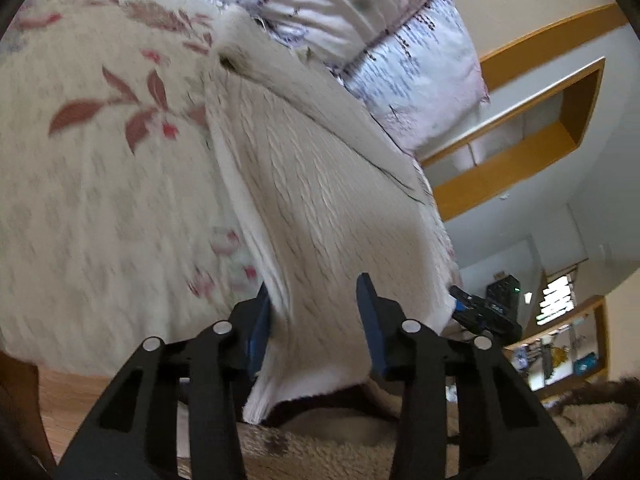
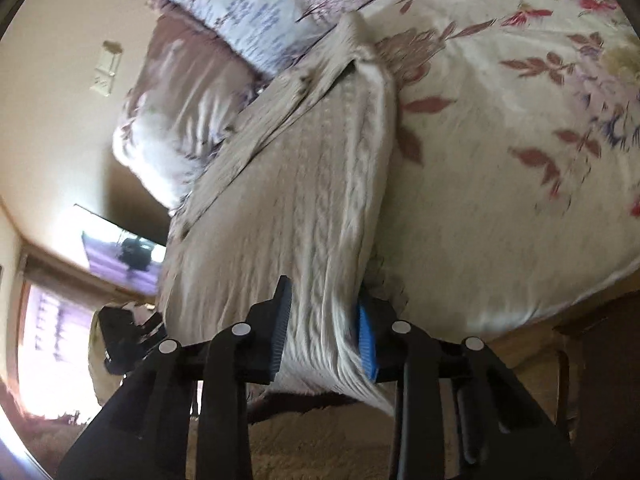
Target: Fold small clothes
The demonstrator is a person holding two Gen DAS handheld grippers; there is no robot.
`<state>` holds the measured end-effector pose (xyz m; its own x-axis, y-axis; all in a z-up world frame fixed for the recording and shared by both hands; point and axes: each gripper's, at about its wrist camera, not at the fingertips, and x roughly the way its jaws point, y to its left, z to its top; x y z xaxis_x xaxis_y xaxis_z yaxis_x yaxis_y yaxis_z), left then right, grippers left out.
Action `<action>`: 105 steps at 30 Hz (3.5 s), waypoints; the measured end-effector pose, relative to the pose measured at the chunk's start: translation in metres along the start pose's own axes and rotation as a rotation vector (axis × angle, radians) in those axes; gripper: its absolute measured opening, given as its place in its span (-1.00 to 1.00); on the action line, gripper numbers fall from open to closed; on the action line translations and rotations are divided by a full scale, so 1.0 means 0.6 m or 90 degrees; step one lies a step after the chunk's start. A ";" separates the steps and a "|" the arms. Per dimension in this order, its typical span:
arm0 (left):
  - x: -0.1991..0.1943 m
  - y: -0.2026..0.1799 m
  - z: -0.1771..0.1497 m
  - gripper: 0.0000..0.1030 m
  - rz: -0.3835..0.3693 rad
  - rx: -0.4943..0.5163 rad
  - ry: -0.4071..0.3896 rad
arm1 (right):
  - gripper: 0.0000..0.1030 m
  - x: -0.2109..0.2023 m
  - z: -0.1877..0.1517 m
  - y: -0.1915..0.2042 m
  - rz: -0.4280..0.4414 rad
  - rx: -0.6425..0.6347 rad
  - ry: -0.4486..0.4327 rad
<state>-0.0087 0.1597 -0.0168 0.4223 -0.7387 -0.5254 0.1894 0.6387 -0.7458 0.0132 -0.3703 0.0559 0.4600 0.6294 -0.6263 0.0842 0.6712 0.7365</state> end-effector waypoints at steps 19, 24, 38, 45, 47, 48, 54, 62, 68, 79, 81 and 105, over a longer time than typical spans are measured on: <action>-0.013 -0.054 0.015 -0.88 0.056 0.112 -0.005 | -0.85 -0.036 -0.007 0.092 -0.037 -0.180 -0.088; -0.043 -0.068 0.065 -0.88 0.101 0.122 -0.078 | -0.85 -0.058 0.016 0.120 -0.096 -0.230 -0.207; -0.018 -0.120 0.197 -0.88 0.199 0.171 -0.184 | -0.86 -0.038 0.099 0.180 -0.211 -0.322 -0.359; -0.002 -0.142 0.283 -0.88 0.215 0.174 -0.221 | -0.86 -0.009 0.163 0.217 -0.250 -0.346 -0.401; 0.007 -0.148 0.312 -0.88 0.218 0.176 -0.231 | -0.86 0.000 0.185 0.225 -0.255 -0.348 -0.410; 0.010 -0.150 0.321 -0.88 0.219 0.177 -0.234 | -0.86 0.006 0.197 0.228 -0.256 -0.348 -0.414; 0.075 -0.104 0.399 -0.88 0.208 0.112 -0.221 | -0.86 0.070 0.275 0.195 -0.272 -0.295 -0.390; 0.170 0.007 0.425 -0.88 0.222 -0.006 -0.145 | -0.86 0.185 0.330 0.091 -0.294 -0.169 -0.243; 0.187 0.022 0.441 -0.67 0.198 -0.042 -0.129 | -0.39 0.198 0.375 0.072 -0.259 -0.085 -0.214; 0.148 0.011 0.451 0.28 0.150 -0.074 -0.190 | 0.11 0.172 0.397 0.094 -0.182 -0.077 -0.264; 0.133 0.005 0.446 0.28 0.151 -0.063 -0.195 | 0.11 0.154 0.389 0.100 -0.193 -0.092 -0.280; 0.100 0.001 0.355 0.11 0.269 0.044 -0.130 | -0.27 0.138 0.313 0.037 -0.290 -0.132 -0.159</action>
<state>0.2058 0.1619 0.0384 0.6398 -0.3572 -0.6804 0.0182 0.8922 -0.4513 0.2190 -0.3769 0.0683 0.6157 0.1634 -0.7709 0.1586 0.9325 0.3243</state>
